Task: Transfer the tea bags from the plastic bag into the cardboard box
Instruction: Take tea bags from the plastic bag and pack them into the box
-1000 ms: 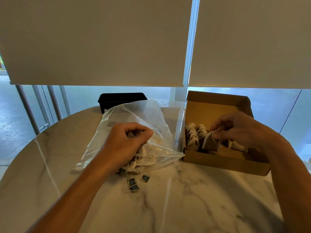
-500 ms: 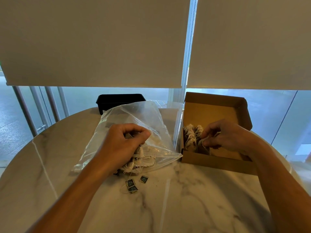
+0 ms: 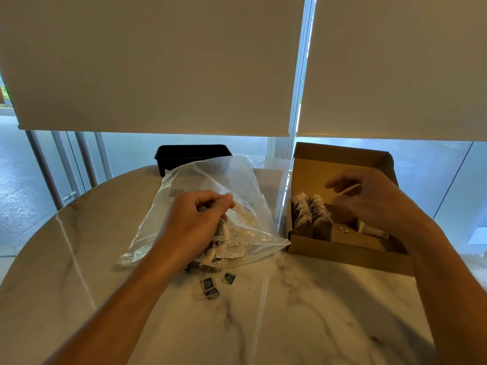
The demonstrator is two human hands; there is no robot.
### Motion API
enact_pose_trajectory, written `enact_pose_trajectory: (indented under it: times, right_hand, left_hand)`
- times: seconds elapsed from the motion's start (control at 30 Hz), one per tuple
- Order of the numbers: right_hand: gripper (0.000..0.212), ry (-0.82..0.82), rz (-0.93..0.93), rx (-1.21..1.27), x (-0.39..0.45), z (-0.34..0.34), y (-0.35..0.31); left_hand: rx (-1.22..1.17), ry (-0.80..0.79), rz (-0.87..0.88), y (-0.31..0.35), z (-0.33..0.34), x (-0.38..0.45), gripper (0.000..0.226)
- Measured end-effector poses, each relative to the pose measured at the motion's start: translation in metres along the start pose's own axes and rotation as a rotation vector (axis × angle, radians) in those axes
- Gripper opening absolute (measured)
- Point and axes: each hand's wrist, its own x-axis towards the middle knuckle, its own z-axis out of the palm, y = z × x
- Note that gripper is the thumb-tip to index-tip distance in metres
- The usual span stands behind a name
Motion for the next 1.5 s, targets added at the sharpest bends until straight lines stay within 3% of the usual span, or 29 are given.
enact_pose_trajectory:
  times: [0.1,0.17,0.23,0.33,0.6,0.97,1.23,1.5]
  right_hand:
    - [0.014,0.029,-0.088,0.139,-0.01,0.015,-0.038]
    - [0.006,-0.135,-0.124,0.256,-0.023,0.033,-0.067]
    - [0.012,-0.299,-0.169,0.267,-0.034,0.054,-0.089]
    - [0.024,-0.401,-0.176,0.286,-0.043,0.079,-0.102]
    - [0.009,-0.299,-0.088,0.52,-0.038,0.08,-0.095]
    - [0.017,-0.272,-0.08,0.566,-0.025,0.059,-0.076]
    - [0.008,-0.403,-0.061,0.445,-0.025,0.048,-0.069]
    - [0.008,-0.379,-0.026,0.299,-0.017,0.027,-0.051]
  left_hand:
    - [0.01,0.039,0.001,0.0,0.002,0.0,0.023]
    - [0.014,0.062,0.003,0.0,0.004,0.0,0.026]
    - [0.028,0.081,0.015,-0.001,0.006,0.0,0.028]
    - [0.045,0.096,0.02,-0.001,0.007,0.0,0.033]
    - [-0.025,0.09,-0.065,0.008,0.002,-0.001,0.065]
    - [-0.008,-0.129,0.1,0.01,-0.01,-0.001,0.008]
    - [-0.099,0.008,0.145,0.01,-0.016,0.002,0.008]
    - [-0.158,0.143,0.123,0.008,-0.023,0.007,0.009]
